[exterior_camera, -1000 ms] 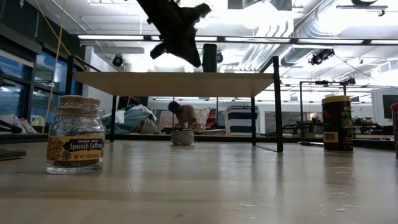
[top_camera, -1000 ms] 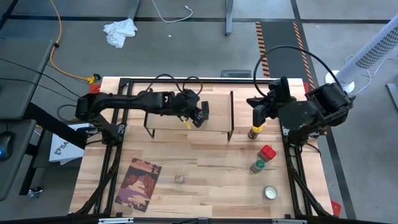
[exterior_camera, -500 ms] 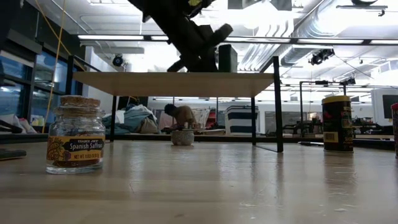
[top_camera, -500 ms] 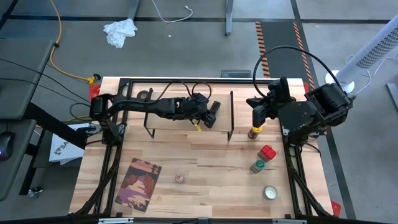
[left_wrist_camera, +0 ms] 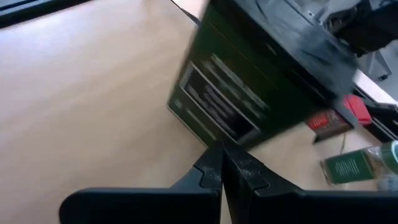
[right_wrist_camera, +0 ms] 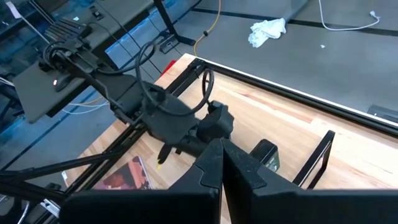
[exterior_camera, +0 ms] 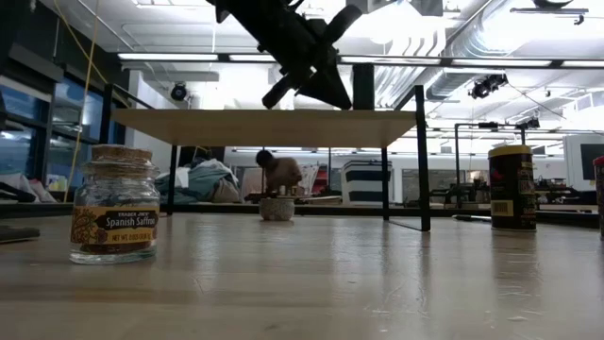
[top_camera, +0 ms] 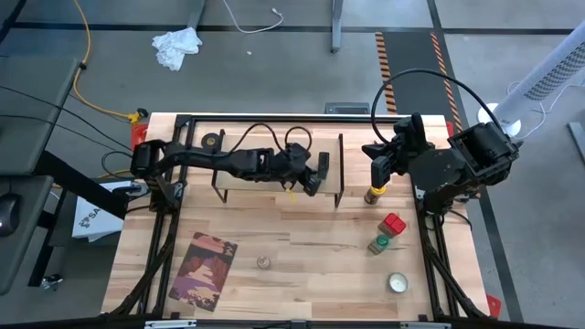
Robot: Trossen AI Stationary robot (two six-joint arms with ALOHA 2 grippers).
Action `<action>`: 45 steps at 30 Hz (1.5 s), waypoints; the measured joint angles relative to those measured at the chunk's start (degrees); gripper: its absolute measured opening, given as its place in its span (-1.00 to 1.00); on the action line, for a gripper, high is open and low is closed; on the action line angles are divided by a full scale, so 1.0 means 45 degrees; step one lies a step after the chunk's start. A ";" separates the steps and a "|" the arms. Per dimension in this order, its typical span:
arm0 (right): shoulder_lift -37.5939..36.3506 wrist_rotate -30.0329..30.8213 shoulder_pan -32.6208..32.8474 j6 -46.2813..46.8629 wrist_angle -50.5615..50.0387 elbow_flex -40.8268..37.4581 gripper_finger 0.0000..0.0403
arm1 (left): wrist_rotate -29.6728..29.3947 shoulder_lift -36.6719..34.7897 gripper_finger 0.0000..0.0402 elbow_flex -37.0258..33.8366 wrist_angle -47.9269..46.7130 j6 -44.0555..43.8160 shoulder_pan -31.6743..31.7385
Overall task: Shelf spices
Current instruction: Put the green seasoning can on the shelf, then put the yellow seasoning can on the shelf
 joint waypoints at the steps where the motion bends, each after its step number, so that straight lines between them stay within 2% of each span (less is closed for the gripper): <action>1: 0.0000 0.0005 0.0000 -0.0004 0.0000 0.0000 -1.00 | -0.0108 0.0000 -1.00 0.0000 -0.0010 -0.0008 -0.0050; 5: 0.0000 -0.0022 0.0000 -0.0081 0.0005 0.0000 -1.00 | -0.0361 -0.0057 -1.00 0.0000 -0.0107 0.0010 -0.0020; 7: 0.0000 -0.0515 -0.0005 -0.0482 0.0000 0.0000 -1.00 | -0.0451 -0.0373 -1.00 -0.0010 -0.0579 0.0309 0.0044; 13: 0.0000 -0.1870 0.0000 -0.0656 0.0010 -0.0643 -1.00 | -0.0589 -0.2986 -1.00 -0.0005 -0.2822 0.2758 0.0053; 16: -0.0015 -0.3188 0.0000 -0.0074 0.0008 -0.1843 -1.00 | -0.0670 -0.4679 -1.00 -0.0005 -0.3575 0.3527 -0.0442; 20: 0.0034 -0.5319 0.0005 0.0070 0.0009 -0.3969 -1.00 | -0.1485 -0.6678 -1.00 0.0010 -0.3795 0.4317 -0.1547; 23: 0.0031 -0.6091 0.0006 0.0455 0.0006 -0.5271 -1.00 | -0.2320 -0.7570 -1.00 0.0010 -0.3857 0.4430 -0.2284; 31: 0.0024 -0.7120 -0.0029 0.1255 0.0001 -0.6645 -1.00 | -0.3899 -0.8362 -1.00 0.0010 -0.4856 0.3896 -0.3082; 36: -0.0015 -0.7242 -0.0101 0.2342 0.0006 -0.7166 -0.99 | -0.3754 -0.8291 -1.00 0.0005 -0.6295 0.3742 -0.3129; 40: -0.0007 -0.7474 -0.0394 0.2953 0.0000 -0.8572 -0.81 | -0.3083 -0.8293 -1.00 -0.0005 -0.6854 0.3684 -0.3167; 45: -0.0005 -0.7796 -0.1347 0.4295 0.0000 -1.0113 -0.27 | -0.2077 -0.8481 -1.00 -0.0005 -0.7024 0.3990 -0.3387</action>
